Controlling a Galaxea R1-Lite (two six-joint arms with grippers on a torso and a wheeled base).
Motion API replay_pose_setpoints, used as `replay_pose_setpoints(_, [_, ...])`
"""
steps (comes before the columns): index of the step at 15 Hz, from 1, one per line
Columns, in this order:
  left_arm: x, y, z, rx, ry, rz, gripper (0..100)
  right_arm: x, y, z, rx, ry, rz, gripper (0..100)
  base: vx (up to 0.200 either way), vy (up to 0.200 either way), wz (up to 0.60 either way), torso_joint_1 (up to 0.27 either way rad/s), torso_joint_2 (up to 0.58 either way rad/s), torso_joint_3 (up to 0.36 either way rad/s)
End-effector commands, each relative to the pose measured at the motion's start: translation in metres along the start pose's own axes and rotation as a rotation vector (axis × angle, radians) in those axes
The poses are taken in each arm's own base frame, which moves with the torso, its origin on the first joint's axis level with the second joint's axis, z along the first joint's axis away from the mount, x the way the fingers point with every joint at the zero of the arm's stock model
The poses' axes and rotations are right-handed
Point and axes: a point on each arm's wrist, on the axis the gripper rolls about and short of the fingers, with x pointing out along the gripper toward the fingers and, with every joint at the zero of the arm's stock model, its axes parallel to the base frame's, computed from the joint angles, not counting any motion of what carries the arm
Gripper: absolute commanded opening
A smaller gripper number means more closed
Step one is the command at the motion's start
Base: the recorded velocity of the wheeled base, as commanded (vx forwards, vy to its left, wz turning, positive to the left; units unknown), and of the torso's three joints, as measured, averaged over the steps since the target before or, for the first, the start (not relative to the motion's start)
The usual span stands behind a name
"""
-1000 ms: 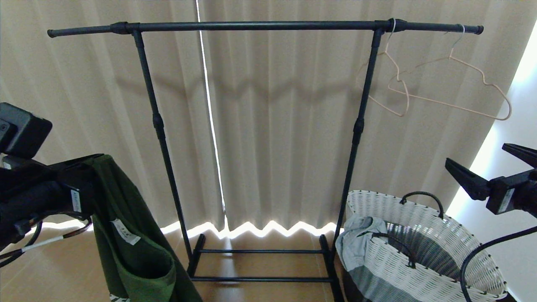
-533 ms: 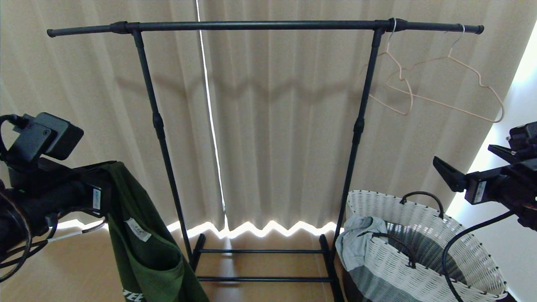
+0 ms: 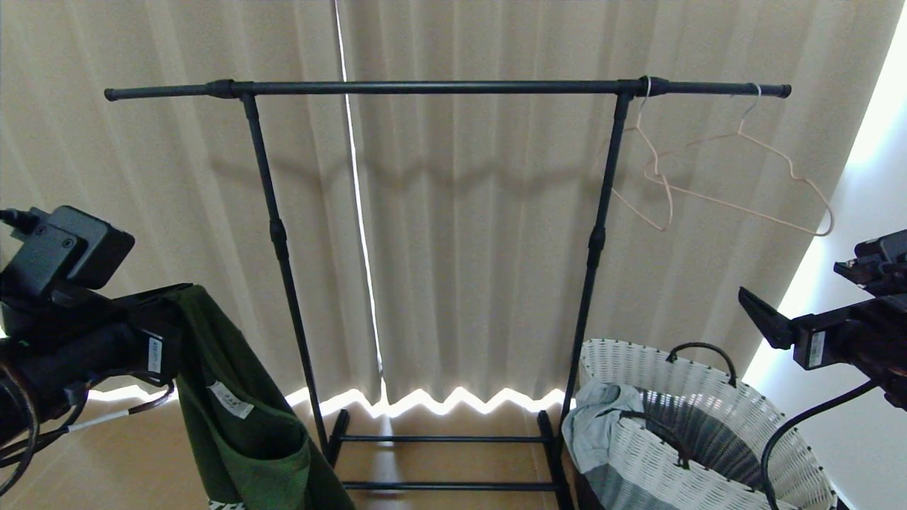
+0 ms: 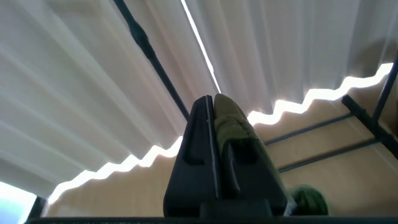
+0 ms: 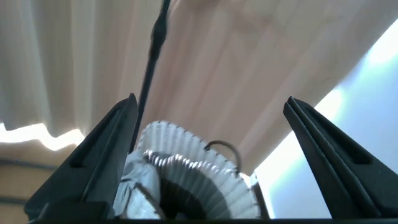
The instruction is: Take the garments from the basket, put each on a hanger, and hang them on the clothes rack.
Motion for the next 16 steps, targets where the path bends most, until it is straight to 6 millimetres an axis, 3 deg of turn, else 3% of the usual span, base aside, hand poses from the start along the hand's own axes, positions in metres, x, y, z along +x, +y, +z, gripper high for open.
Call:
replay_pose_setpoints(1, [-0.003, -0.001, -0.003, 0.001, 0.005, -0.002, 0, -0.001, 0.0, 0.001, 0.0, -0.002, -0.001, 100, 0.0, 0.0, 0.0, 0.207, -0.46, -0.246])
replay_pose_setpoints(8, [-0.006, -0.007, -0.021, 0.046, -0.001, 0.005, 0, -0.002, 0.0, 0.0, -0.001, 0.001, 0.0, 100, 0.0, 0.0, 0.0, 0.269, -0.47, -0.258])
replay_pose_setpoints(16, [-0.007, -0.006, -0.019, 0.046, -0.017, 0.014, 0, -0.005, 0.0, -0.003, 0.003, -0.022, -0.004, 100, 0.0, 0.0, 0.0, 0.207, -0.43, -0.226])
